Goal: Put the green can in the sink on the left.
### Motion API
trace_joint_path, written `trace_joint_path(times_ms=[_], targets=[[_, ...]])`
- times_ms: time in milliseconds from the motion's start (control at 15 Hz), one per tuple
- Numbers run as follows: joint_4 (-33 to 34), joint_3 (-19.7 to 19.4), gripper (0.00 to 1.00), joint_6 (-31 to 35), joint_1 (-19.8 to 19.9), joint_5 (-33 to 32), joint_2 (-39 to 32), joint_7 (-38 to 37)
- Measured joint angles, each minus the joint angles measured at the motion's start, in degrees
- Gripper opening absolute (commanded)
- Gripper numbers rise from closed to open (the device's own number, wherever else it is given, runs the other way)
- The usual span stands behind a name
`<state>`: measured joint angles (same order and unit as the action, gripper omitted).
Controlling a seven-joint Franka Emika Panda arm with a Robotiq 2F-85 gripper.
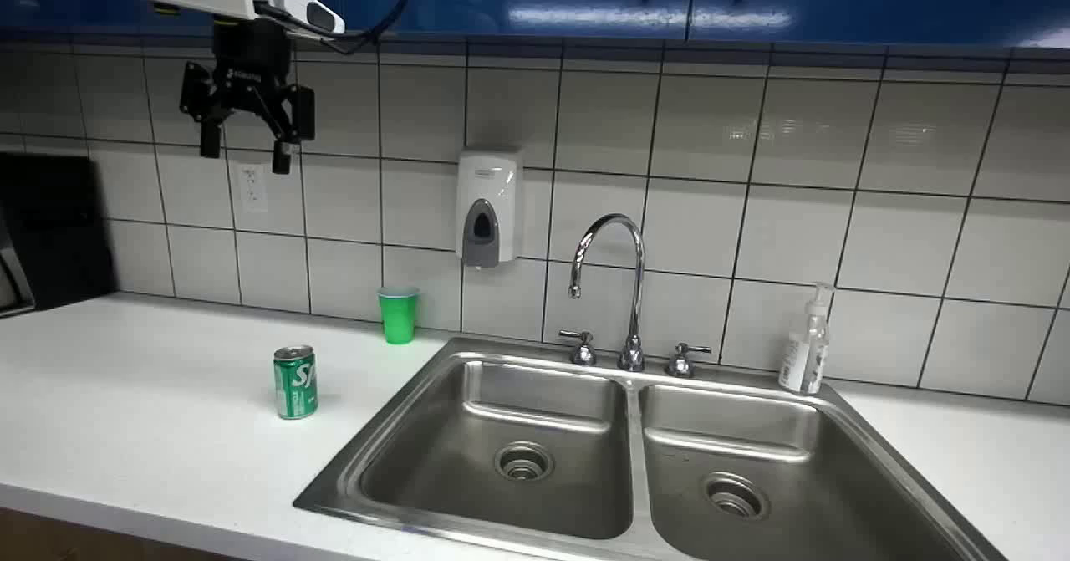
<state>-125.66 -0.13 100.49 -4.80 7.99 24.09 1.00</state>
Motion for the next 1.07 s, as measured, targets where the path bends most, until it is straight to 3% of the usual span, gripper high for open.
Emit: trace_joint_path(times_ms=[1067], targets=[[-1.14,0.12,1.00,1.45,0.00,0.00,-0.24,0.18]])
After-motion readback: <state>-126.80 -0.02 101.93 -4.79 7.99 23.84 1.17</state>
